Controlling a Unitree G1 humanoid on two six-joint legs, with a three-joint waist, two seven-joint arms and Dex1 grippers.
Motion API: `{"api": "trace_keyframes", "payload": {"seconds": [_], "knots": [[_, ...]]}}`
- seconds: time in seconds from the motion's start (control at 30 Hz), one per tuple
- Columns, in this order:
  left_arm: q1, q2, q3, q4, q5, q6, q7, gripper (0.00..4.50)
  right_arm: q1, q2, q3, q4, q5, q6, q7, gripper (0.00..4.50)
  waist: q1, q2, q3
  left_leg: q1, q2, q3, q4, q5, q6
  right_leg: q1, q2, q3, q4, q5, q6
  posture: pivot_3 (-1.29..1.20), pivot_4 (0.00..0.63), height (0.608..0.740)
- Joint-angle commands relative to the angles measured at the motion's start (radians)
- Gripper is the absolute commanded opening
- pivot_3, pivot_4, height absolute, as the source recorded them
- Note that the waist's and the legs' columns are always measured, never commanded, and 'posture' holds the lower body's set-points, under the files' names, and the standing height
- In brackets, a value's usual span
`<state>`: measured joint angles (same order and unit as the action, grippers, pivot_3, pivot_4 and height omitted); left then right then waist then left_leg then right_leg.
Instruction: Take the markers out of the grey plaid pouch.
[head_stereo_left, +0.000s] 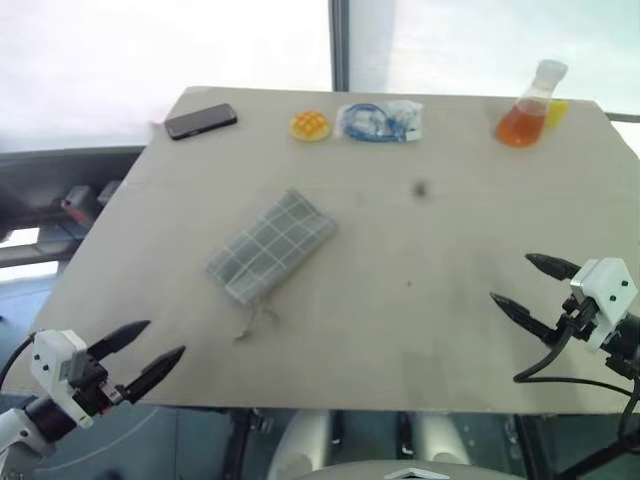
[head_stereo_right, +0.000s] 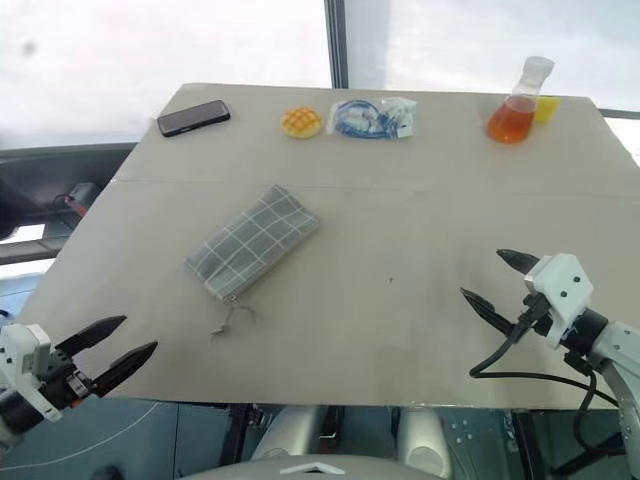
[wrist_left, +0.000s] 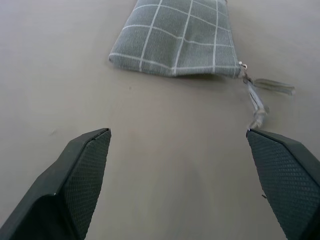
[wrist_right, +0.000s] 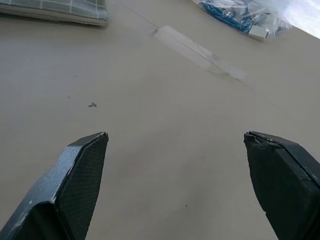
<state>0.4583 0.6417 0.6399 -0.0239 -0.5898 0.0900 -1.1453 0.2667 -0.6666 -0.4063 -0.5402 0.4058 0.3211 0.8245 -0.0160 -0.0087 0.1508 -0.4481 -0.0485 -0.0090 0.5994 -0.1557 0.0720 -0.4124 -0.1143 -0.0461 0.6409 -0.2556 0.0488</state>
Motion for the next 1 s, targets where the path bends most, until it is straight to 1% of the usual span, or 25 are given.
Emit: {"api": "trace_keyframes", "payload": {"seconds": [0.03, 0.1, 0.2, 0.3, 0.4, 0.47, 0.53, 0.63, 0.73, 0.8, 0.87, 0.97, 1.0], "knots": [[-0.003, 0.000, -0.005, -0.039, 0.009, -0.032, 0.011, 4.50, -0.047, -0.011, 0.022, -0.010, 0.031, -0.015, 0.010, 4.42, -0.001, -0.002, -0.001, 0.000, 0.000, 0.000, 0.000, 0.000, 0.000, 0.000, 0.000, 0.000, 0.000, 0.000, 0.000, 0.00, 0.150, 0.740], [-0.017, 0.006, -0.007, -0.071, 0.005, -0.036, 0.014, 4.50, -0.093, -0.012, 0.054, -0.044, 0.069, 0.019, 0.007, 4.42, -0.001, -0.003, 0.000, 0.001, 0.000, 0.001, 0.000, -0.002, 0.002, -0.001, -0.001, -0.001, 0.000, 0.001, -0.001, 0.00, 0.150, 0.740], [-0.028, 0.014, -0.006, -0.095, 0.004, -0.032, 0.026, 4.50, -0.118, -0.017, 0.079, -0.065, 0.090, 0.040, 0.006, 4.42, 0.009, -0.004, 0.000, 0.001, 0.001, 0.001, 0.000, -0.003, 0.001, -0.001, -0.002, -0.005, 0.000, 0.008, -0.002, 0.00, 0.150, 0.740], [-0.063, 0.022, -0.005, -0.074, 0.045, -0.114, 0.017, 4.50, -0.142, -0.028, 0.103, -0.084, 0.107, 0.047, 0.012, 4.42, 0.019, -0.004, 0.000, 0.001, 0.001, -0.001, 0.000, -0.006, -0.001, -0.001, -0.002, -0.007, 0.000, 0.008, -0.002, 0.00, 0.150, 0.740], [-0.082, 0.043, -0.014, -0.009, 0.133, -0.279, -0.024, 4.50, -0.155, -0.039, 0.119, -0.093, 0.118, 0.053, 0.014, 4.42, 0.030, -0.004, 0.000, 0.001, 0.001, -0.001, 0.001, -0.007, -0.002, -0.001, -0.002, -0.009, 0.000, 0.008, -0.002, 0.00, 0.150, 0.740], [-0.134, 0.057, -0.027, 0.071, 0.224, -0.466, -0.014, 4.50, -0.151, -0.056, 0.131, -0.108, 0.123, 0.050, 0.035, 4.42, 0.030, -0.004, 0.000, 0.001, 0.001, -0.001, 0.001, -0.007, -0.002, 0.000, -0.002, -0.009, 0.000, 0.008, -0.002, 0.00, 0.150, 0.740], [-0.187, 0.068, -0.043, 0.142, 0.286, -0.609, 0.002, 4.50, -0.143, -0.072, 0.141, -0.121, 0.125, 0.042, 0.054, 4.42, 0.032, -0.004, 0.000, 0.001, 0.001, -0.001, 0.001, -0.007, -0.002, 0.000, -0.003, -0.009, 0.000, 0.008, -0.002, 0.00, 0.150, 0.740], [-0.267, 0.087, -0.105, 0.251, 0.383, -0.846, 0.016, 4.50, -0.119, -0.101, 0.158, -0.163, 0.137, 0.024, 0.103, 4.42, 0.034, -0.005, 0.000, 0.001, 0.001, -0.001, 0.003, -0.007, -0.002, 0.002, -0.003, -0.011, 0.000, 0.008, -0.002, 0.00, 0.150, 0.740], [-0.345, 0.112, -0.169, 0.358, 0.478, -1.034, 0.054, 4.50, -0.108, -0.120, 0.171, -0.204, 0.150, 0.000, 0.147, 4.42, 0.033, -0.005, 0.000, 0.000, 0.001, -0.001, 0.005, -0.007, -0.001, 0.003, -0.005, -0.012, 0.000, 0.008, -0.002, 0.00, 0.150, 0.740], [-0.406, 0.127, -0.212, 0.427, 0.559, -1.125, 0.107, 4.50, -0.116, -0.129, 0.185, -0.214, 0.155, -0.013, 0.171, 4.42, 0.033, -0.006, 0.000, 0.000, 0.002, -0.001, 0.007, -0.008, -0.001, 0.003, -0.005, -0.013, 0.000, 0.009, 0.001, 0.00, 0.150, 0.740], [-0.449, 0.141, -0.248, 0.484, 0.616, -1.185, 0.158, 4.50, -0.126, -0.132, 0.196, -0.214, 0.155, -0.020, 0.180, 4.42, 0.032, -0.006, 0.000, 0.000, 0.002, -0.001, 0.010, -0.008, -0.001, 0.004, -0.006, -0.015, 0.000, 0.014, 0.010, 0.00, 0.150, 0.740], [-0.533, 0.149, -0.309, 0.552, 0.765, -1.234, 0.261, 4.50, -0.153, -0.125, 0.221, -0.215, 0.148, -0.026, 0.176, 4.42, 0.031, -0.006, 0.000, 0.000, 0.004, 0.000, 0.011, -0.008, -0.001, 0.004, -0.007, -0.018, 0.000, 0.015, 0.011, 0.00, 0.150, 0.740], [-0.558, 0.149, -0.329, 0.569, 0.816, -1.241, 0.301, 4.25, -0.158, -0.123, 0.228, -0.215, 0.144, -0.027, 0.173, 4.47, 0.032, -0.006, 0.000, 0.001, 0.004, 0.000, 0.011, -0.008, -0.001, 0.005, -0.007, -0.020, 0.000, 0.015, 0.011, 0.00, 0.150, 0.740]]}}
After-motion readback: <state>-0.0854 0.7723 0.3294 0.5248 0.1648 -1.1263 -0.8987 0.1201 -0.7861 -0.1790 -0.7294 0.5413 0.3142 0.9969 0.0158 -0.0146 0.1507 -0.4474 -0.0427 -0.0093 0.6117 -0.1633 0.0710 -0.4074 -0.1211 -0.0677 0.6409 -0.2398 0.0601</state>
